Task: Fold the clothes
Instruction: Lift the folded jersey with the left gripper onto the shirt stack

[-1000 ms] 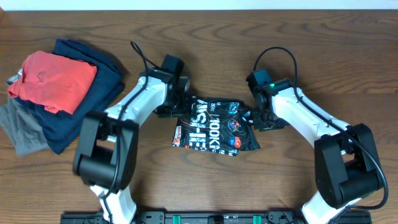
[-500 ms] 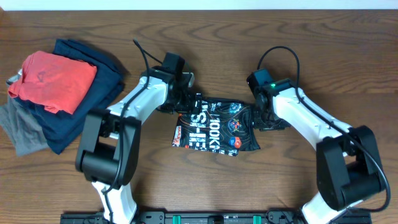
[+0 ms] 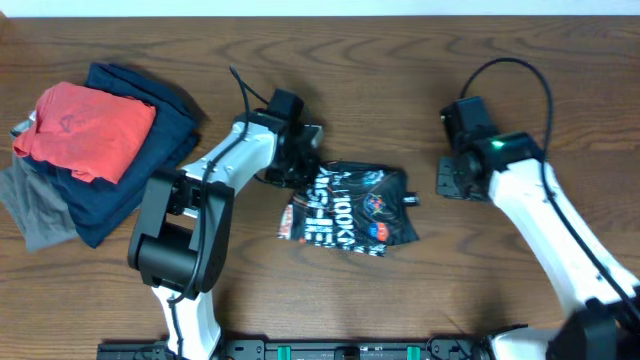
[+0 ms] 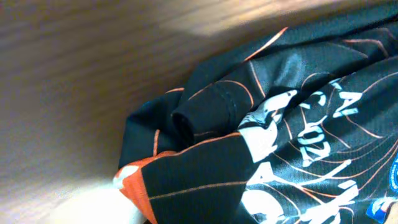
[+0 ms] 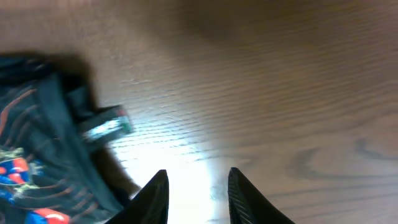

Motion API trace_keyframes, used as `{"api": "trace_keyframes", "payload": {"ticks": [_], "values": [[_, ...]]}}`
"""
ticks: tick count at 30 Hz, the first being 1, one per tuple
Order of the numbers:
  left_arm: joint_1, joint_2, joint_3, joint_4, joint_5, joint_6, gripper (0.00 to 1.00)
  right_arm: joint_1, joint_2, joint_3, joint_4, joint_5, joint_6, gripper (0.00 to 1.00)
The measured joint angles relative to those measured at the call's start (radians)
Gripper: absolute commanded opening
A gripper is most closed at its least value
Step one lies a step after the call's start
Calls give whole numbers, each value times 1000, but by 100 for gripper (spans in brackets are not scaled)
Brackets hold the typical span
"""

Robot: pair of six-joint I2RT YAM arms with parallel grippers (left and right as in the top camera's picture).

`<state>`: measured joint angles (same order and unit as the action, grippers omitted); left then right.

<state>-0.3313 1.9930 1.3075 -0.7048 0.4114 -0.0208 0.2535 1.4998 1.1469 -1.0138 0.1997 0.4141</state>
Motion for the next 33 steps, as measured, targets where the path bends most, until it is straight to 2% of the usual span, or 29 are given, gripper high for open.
{"api": "trace_keyframes", "payload": {"ticks": [4, 7, 15, 20, 27, 28, 30, 31, 33], "values": [[89, -42, 85, -107, -105, 7, 6, -43, -85, 0, -18, 0, 0, 33], [199, -115, 175, -115, -177, 16, 6, -71, -145, 0, -27, 0, 0, 34], [510, -283, 298, 57, -302, 72, 6, -86, -212, 0, -47, 0, -13, 34], [685, -279, 299, 81, -326, 69, 6, -86, -212, 0, -49, -1, -14, 34], [890, -213, 299, 78, -333, -16, 7, -86, -212, 0, -43, -1, -25, 36], [906, -203, 299, 75, -333, -30, 13, -86, -212, 0, -42, -1, -28, 37], [934, -183, 298, 65, -320, -50, 49, -86, -212, 0, -39, -1, -33, 39], [947, -174, 297, 60, -310, -64, 62, -86, -212, 0, -39, -1, -33, 40], [969, -161, 296, 58, -286, -86, 75, -86, -212, 0, -37, -1, -36, 41]]}}
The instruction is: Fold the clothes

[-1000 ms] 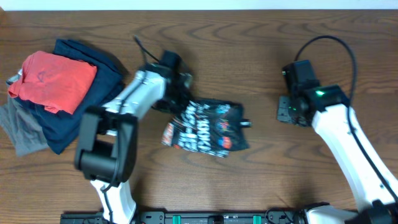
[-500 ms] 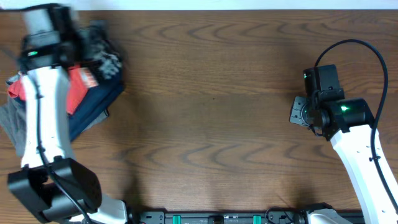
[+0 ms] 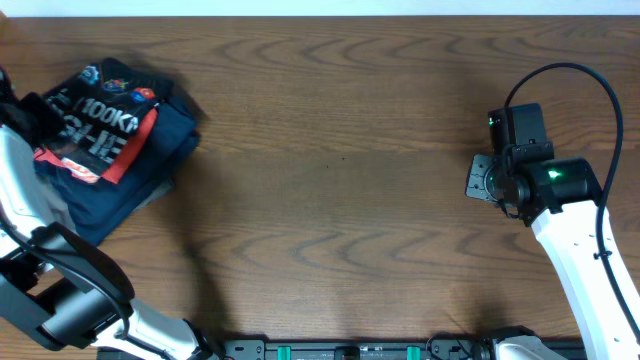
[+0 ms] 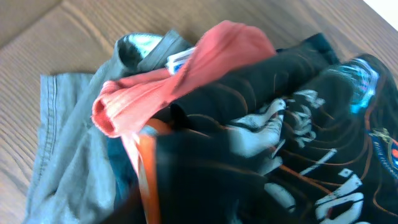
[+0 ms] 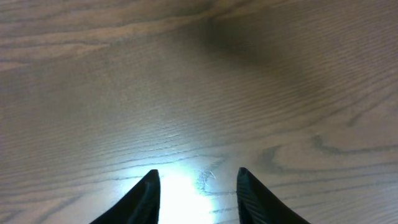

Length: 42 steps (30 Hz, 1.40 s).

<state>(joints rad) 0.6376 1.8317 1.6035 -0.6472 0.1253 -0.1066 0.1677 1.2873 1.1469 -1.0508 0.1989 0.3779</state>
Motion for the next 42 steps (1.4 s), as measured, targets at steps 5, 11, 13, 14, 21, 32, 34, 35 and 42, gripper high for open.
{"api": "trace_keyframes", "payload": {"ticks": [5, 11, 13, 14, 21, 32, 34, 35, 42], "values": [[35, 3, -1, 1, 28, -56, 93, 0, 0, 0, 11, 0, -3, 52], [32, -12, -1, 2, 145, -105, 98, 0, 0, 0, 85, -15, -11, 74], [0, -27, -1, 2, 188, -103, 98, 0, 3, 0, 126, -39, -13, 79], [-28, -34, -1, 1, 203, -98, 98, 0, 7, 0, 150, -56, -15, 82], [-371, -48, -1, -105, 220, -6, 98, 0, 99, 0, 311, -277, -125, 99], [-756, -48, -6, -627, 98, 59, 99, 0, 144, -2, 207, -396, -229, 99], [-766, -48, -6, -717, 88, 55, 99, 0, 144, -2, 148, -396, -228, 99], [-767, -51, -7, -752, 83, 51, 99, 0, 144, -3, 119, -389, -220, 99], [-766, -286, -168, -636, 69, 29, 98, 0, 54, -14, 71, -348, -180, 99]]}}
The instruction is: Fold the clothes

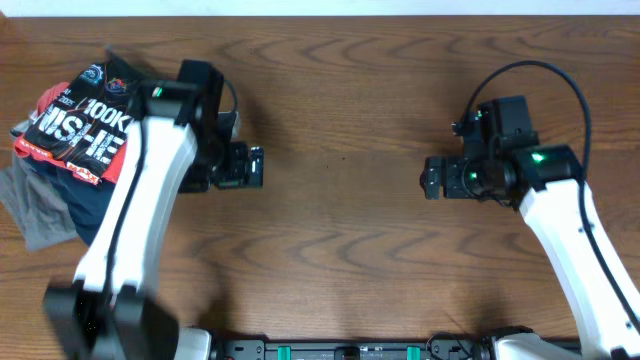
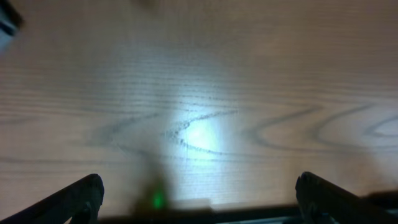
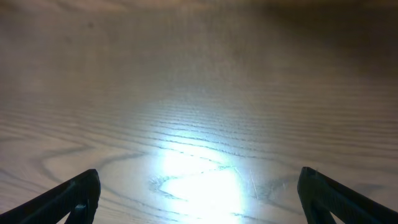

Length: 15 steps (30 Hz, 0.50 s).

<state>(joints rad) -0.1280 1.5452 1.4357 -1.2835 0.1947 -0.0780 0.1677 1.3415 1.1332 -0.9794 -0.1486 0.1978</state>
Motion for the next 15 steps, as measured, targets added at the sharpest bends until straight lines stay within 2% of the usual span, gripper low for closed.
{"api": "trace_keyframes", "payload": {"ticks": [3, 4, 7, 11, 15], "values": [[-2, -216, -117, 119, -8, -1, 97, 2, -146, -43, 74, 20, 9, 92], [-3, -296, -160, 161, -11, -2, 97, 5, -195, -58, 98, 27, 11, 99], [-7, -576, -317, 294, -18, -6, 98, 37, -401, -138, 169, 80, 18, 99], [-9, -896, -484, 460, -19, -8, 98, 63, -636, -221, 180, 138, 19, 99], [-9, -1102, -554, 456, -19, -8, 98, 64, -768, -244, 118, 169, 19, 99]]}}
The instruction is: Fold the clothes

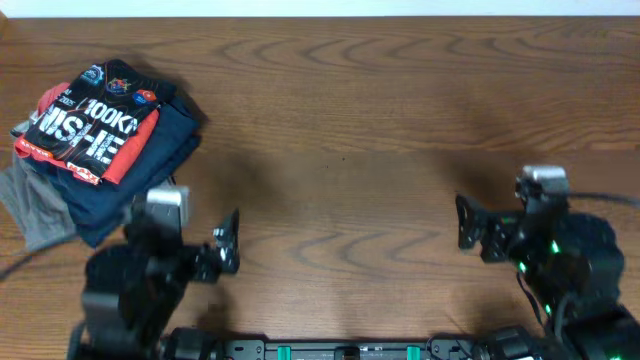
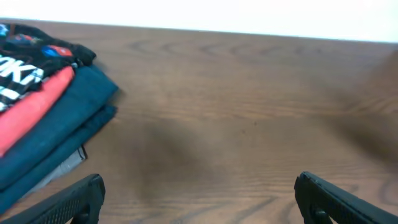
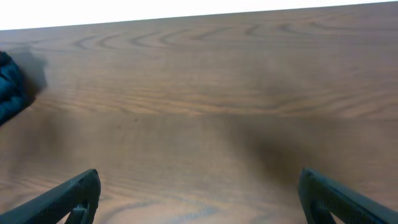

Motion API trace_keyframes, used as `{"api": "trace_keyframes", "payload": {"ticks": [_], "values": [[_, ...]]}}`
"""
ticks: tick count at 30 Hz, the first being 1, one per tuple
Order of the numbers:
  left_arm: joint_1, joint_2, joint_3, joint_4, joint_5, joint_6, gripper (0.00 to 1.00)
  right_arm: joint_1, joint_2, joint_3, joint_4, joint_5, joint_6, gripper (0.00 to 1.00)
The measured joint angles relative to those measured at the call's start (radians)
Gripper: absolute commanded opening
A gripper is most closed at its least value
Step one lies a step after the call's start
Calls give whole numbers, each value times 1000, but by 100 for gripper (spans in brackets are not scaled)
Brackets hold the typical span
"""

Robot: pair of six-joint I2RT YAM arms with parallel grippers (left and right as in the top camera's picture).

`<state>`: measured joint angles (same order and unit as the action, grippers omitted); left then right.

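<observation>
A stack of folded clothes (image 1: pixel 95 150) lies at the table's far left. On top is a black printed shirt (image 1: pixel 100 118), under it a red one (image 2: pixel 34 109), a navy one (image 2: pixel 74 124) and a grey one (image 1: pixel 35 215). My left gripper (image 1: pixel 228 255) hangs open near the front left edge, empty, with its fingers (image 2: pixel 74 199) wide apart. My right gripper (image 1: pixel 468 228) is open and empty near the front right, fingers (image 3: pixel 345 199) spread wide. Both face the far side of the table.
Bare brown wood table (image 1: pixel 340 150) stretches between the stack and the right side. A white wall strip (image 3: pixel 199 11) runs beyond the far edge. Both arm bases sit at the front edge.
Both arms have pulled back from mid-table to the front edge. Their cameras now look across the table instead of down at it. Both grippers stay open. The stack is unchanged.
The black printed shirt lay folded mid-table with my left gripper at it and the right open beside it. Then the left arm had it on the pile at the far left. Later both grippers were open over bare wood. Now both arms rest at the front.
</observation>
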<state>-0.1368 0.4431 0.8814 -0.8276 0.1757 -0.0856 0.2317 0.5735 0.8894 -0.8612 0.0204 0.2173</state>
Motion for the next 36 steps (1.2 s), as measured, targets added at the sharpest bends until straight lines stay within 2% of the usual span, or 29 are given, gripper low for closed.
{"api": "trace_keyframes", "payload": {"ticks": [8, 14, 23, 28, 36], "values": [[0, -200, -7, -78, 0, 0, 98, 0, -79, -3, -158, 17, 2, 99], [0, -206, -7, -135, 0, 0, 98, 0, -79, -7, -274, 19, 2, 99], [0, -206, -8, -242, 0, 0, 98, 0, -80, -9, -339, 27, 2, 99], [0, -206, -8, -294, 0, 0, 98, -1, -159, -47, -227, 43, -34, 99], [-2, -206, -9, -333, 0, 0, 98, -7, -424, -359, 212, 48, -168, 99]]}}
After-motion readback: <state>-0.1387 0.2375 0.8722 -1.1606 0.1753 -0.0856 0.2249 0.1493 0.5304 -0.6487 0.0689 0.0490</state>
